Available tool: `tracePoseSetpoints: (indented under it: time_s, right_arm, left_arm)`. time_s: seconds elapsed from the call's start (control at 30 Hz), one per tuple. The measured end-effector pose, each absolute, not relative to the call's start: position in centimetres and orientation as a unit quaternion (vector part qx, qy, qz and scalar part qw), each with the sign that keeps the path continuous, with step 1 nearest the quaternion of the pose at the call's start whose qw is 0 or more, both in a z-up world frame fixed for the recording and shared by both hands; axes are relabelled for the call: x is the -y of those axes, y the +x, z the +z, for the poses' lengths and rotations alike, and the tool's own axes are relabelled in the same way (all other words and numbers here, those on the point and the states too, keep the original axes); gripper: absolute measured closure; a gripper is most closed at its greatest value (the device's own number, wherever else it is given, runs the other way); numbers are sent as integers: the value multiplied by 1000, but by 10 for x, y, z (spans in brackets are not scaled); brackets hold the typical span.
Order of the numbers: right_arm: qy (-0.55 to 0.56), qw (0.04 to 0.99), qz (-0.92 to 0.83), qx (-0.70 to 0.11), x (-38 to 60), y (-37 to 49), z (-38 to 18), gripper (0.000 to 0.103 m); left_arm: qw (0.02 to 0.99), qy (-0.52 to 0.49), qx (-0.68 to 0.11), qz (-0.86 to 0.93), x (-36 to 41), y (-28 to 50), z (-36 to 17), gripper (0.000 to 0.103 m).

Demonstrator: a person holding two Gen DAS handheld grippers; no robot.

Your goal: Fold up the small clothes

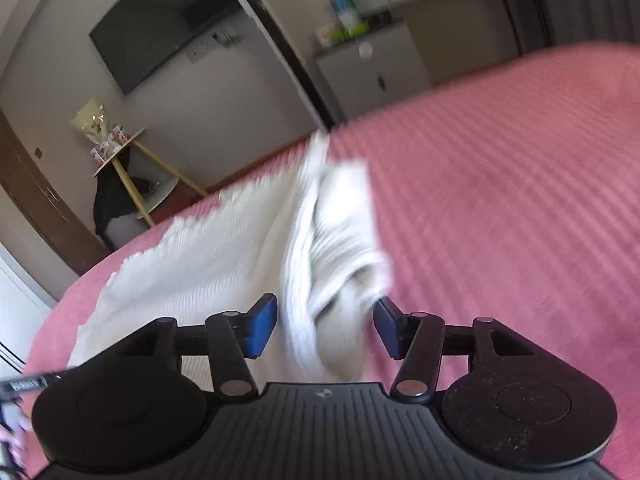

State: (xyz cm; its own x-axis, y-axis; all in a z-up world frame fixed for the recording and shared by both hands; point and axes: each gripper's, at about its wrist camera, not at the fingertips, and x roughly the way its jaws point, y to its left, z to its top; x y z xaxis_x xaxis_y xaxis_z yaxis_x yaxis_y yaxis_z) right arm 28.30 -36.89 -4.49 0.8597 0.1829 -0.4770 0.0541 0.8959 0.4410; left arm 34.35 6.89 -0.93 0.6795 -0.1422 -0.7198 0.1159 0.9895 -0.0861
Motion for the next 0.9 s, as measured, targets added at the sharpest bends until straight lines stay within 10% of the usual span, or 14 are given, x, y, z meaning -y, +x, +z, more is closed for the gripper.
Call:
tracePoseSetpoints:
  time_s: [0.3,0.5,0.6,0.9]
  right_arm:
    - [119,963,36,-239,343,353,-9,49]
    - [68,954,27,-290,328,415,-19,68]
    - [64,955,48,-286,327,418,-23,95]
    - [1,991,13,-130,313,398,17,97]
  left_arm:
    - [933,-34,-353,-61,-60,399,15,40]
    - [911,-49,-407,-48,-50,447,-18,75]
    - [917,-58,-391,-52,-51,449,-18,95]
    - [967,-4,-249,-46,-30,440,25,97]
